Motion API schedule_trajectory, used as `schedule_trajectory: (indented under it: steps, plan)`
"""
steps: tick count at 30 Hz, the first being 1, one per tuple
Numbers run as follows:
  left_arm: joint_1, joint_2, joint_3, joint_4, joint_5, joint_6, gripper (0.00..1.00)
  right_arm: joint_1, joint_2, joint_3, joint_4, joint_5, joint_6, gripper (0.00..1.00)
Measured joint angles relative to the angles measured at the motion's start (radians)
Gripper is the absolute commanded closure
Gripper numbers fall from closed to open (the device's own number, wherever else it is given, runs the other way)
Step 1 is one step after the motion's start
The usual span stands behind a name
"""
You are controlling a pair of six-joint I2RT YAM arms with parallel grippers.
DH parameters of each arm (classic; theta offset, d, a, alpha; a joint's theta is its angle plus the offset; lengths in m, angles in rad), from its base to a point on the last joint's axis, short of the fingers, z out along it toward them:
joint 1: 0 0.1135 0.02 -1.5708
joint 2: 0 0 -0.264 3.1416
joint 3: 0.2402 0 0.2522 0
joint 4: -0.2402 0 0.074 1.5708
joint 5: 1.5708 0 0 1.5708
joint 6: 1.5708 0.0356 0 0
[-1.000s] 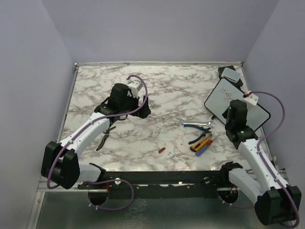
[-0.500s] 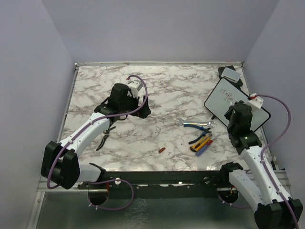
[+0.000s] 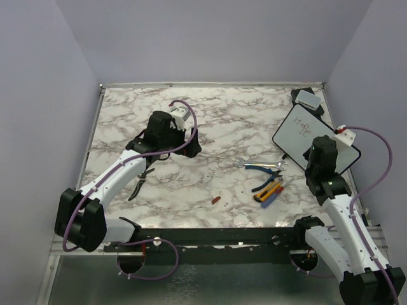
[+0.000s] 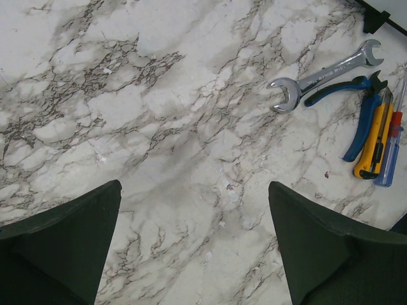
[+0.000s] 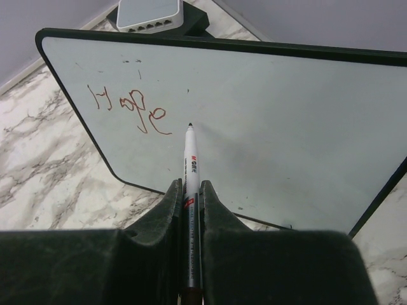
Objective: Write a sentence on the whiteboard
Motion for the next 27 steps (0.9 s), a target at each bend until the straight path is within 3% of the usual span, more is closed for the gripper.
schedule_trajectory:
  steps: [27]
  plan:
    - [-0.004,-0.010,-0.004,0.000,0.000,0.000,0.01,0.000,0.026,-0.038,0.000,0.026,0.031,1.00]
